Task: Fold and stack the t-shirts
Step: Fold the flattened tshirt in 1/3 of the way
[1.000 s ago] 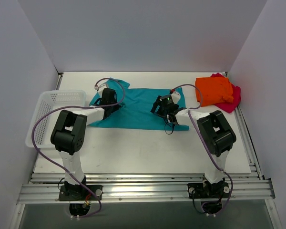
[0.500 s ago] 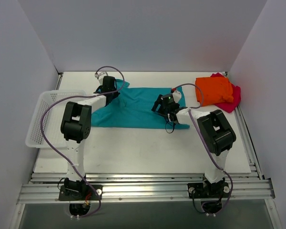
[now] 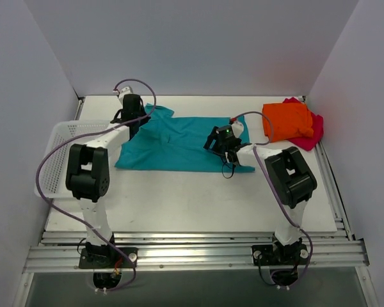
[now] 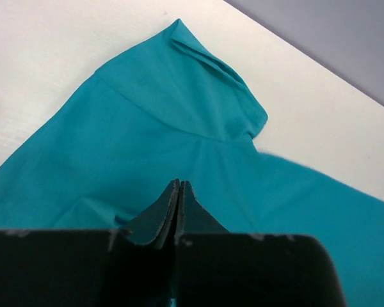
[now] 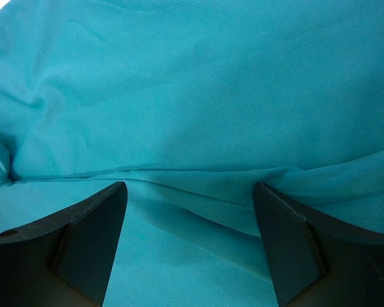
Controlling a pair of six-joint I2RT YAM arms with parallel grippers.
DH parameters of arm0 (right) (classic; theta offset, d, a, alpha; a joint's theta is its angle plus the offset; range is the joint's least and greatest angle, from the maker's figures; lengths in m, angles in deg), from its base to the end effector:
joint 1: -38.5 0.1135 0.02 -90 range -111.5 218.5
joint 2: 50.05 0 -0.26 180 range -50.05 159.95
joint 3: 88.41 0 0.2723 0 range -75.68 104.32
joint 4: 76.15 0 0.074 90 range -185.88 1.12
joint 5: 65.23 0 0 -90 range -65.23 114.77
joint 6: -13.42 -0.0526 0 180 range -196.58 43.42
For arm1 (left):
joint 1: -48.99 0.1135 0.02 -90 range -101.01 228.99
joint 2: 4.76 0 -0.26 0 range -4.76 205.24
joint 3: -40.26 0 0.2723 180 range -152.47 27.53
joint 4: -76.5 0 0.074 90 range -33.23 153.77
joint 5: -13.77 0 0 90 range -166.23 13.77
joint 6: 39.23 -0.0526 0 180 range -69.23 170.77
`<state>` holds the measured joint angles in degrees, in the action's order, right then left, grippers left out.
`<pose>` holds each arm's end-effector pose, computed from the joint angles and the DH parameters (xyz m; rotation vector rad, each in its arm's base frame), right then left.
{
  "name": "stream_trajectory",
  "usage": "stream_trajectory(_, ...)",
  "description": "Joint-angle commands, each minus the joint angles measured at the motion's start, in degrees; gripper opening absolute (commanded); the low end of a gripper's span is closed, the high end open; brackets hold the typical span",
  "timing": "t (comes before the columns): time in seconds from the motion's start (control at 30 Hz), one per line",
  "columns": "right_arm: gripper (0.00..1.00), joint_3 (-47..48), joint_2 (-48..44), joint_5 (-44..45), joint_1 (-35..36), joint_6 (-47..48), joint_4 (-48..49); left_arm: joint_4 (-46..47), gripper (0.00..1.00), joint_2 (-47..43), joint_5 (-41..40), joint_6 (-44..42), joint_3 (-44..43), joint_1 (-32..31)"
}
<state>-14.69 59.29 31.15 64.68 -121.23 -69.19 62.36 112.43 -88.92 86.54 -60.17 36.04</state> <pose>0.3959 0.1881 0.1397 0.4114 2.0914 0.6354 0.4968 -0.1024 0.2019 -0.5462 2.0358 -0.2788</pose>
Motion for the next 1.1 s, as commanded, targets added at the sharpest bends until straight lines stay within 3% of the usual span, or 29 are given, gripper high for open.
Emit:
stream_trajectory(0.0,0.76,0.01,-2.80,4.25,-0.25,1.40,-5.09,2.55,0.02,-12.47,1.00,0.35,6.82,-0.23)
stream_trajectory(0.17,0.80,-0.79,-9.13,12.77,0.63,0.70,-9.22,4.31,0.03,-20.14,-0.32,5.97,24.90,-1.37)
stream_trajectory(0.3,0.81,-0.96,-15.36,15.33,1.51,-1.41,-13.52,2.74,0.04,-24.97,-2.51,7.12,30.74,-3.48)
stream_trajectory(0.37,0.82,-1.57,-18.01,16.65,2.83,-1.59,-15.28,3.34,0.11,-27.17,-4.01,7.30,34.50,-5.06)
stream_trajectory(0.47,0.82,-3.85,-24.41,19.64,4.67,-1.68,-17.31,4.75,0.21,-26.84,-5.41,7.38,36.37,-6.65)
stream_trajectory(0.73,0.79,-14.14,-26.91,17.28,4.15,-2.99,-13.54,5.98,0.21,-22.62,-6.56,7.91,36.55,-6.74)
stream_trajectory(0.83,0.73,-15.55,-23.57,16.48,2.57,-2.65,-11.17,5.98,0.18,-21.74,-6.73,7.83,36.11,-6.74)
stream_trajectory(0.93,0.56,-15.82,-19.96,16.13,0.90,-1.77,-9.05,5.98,0.16,-21.12,-7.17,7.48,36.02,-6.74)
stream_trajectory(0.97,0.46,-15.64,-18.21,16.30,0.55,-1.68,-8.87,6.07,0.15,-20.51,-7.26,7.39,35.93,-6.65)
stream_trajectory(1.07,0.40,-15.29,-15.22,15.26,-0.95,-1.50,-8.17,5.98,0.11,-18.93,-7.35,7.21,35.50,-6.30)
